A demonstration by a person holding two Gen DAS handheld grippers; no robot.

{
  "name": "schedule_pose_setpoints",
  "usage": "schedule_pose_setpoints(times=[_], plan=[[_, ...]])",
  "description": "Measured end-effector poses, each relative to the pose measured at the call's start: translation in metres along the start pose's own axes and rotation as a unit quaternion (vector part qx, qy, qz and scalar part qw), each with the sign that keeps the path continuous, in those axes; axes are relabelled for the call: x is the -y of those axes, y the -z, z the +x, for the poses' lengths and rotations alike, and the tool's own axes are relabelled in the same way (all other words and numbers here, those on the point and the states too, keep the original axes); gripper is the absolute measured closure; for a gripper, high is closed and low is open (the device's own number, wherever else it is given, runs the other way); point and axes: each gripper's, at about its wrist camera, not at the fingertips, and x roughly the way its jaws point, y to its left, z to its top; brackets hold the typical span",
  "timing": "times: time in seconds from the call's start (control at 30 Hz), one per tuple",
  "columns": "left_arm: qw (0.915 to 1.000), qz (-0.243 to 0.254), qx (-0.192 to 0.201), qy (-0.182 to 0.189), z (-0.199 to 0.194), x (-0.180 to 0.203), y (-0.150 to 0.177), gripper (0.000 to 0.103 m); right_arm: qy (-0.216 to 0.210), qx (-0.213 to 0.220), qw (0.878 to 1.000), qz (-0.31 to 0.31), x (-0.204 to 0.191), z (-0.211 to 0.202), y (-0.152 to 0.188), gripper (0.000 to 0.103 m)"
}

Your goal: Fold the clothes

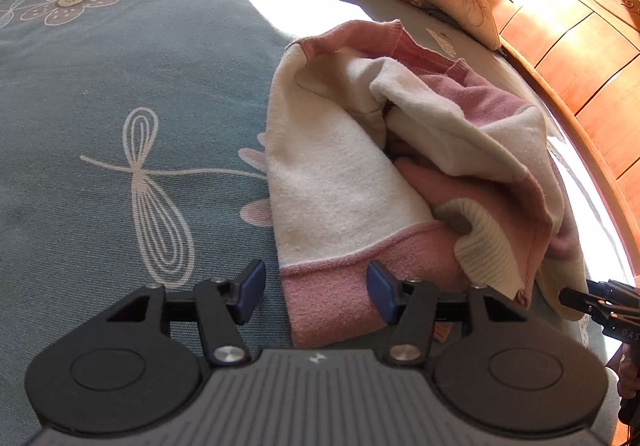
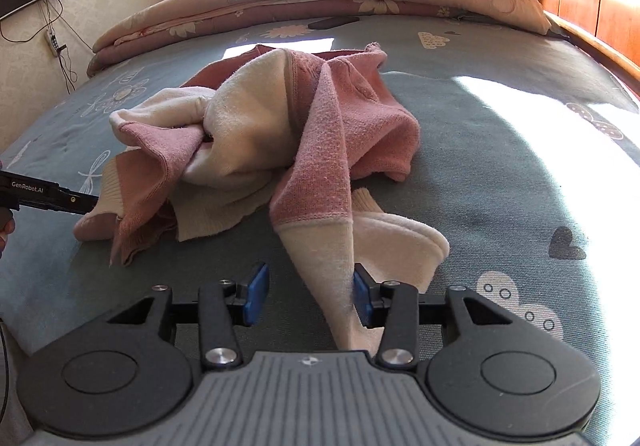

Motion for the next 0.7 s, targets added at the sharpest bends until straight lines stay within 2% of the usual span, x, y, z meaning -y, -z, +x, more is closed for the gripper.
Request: schedule_pose_setpoints(times=[0.27,0.43,0.5,0.57,0.6,0.63,0.7], plan=[[0.9997,-0.005,0.018,0.014,0.004,0.002,0.003,0.049,0.011,0.018,1.000,-0.003,-0.004,0.013,0.013,0.054],[0.9976,-0.009,0.060,0.034,-0.003,0.005,0.007,0.050,0.009,0.020,1.000,-0.001,-0.002,0.018,0.018,0.054],[0.9962,-0.010,0.075,0.043,-0.005,0.006,0.009,0.054,0.009,0.023,1.000,-0.006,-0.003,0.019,0.020,0.052],[0.9954,-0.010,0.081,0.051,-0.007,0.006,0.010,0.064,0.009,0.024,1.000,-0.009,-0.004,0.020,0.021,0.050],[0.9952,-0.010,0.085,0.047,-0.007,0.005,0.010,0.067,0.009,0.025,1.000,-0.010,-0.004,0.020,0.021,0.049],[0.9950,-0.011,0.091,0.038,-0.007,0.005,0.011,0.075,0.008,0.024,1.000,-0.011,-0.004,0.021,0.021,0.047],[0.9948,-0.009,0.097,0.031,-0.007,0.004,0.013,0.079,0.009,0.024,1.000,-0.013,-0.006,0.021,0.022,0.046]])
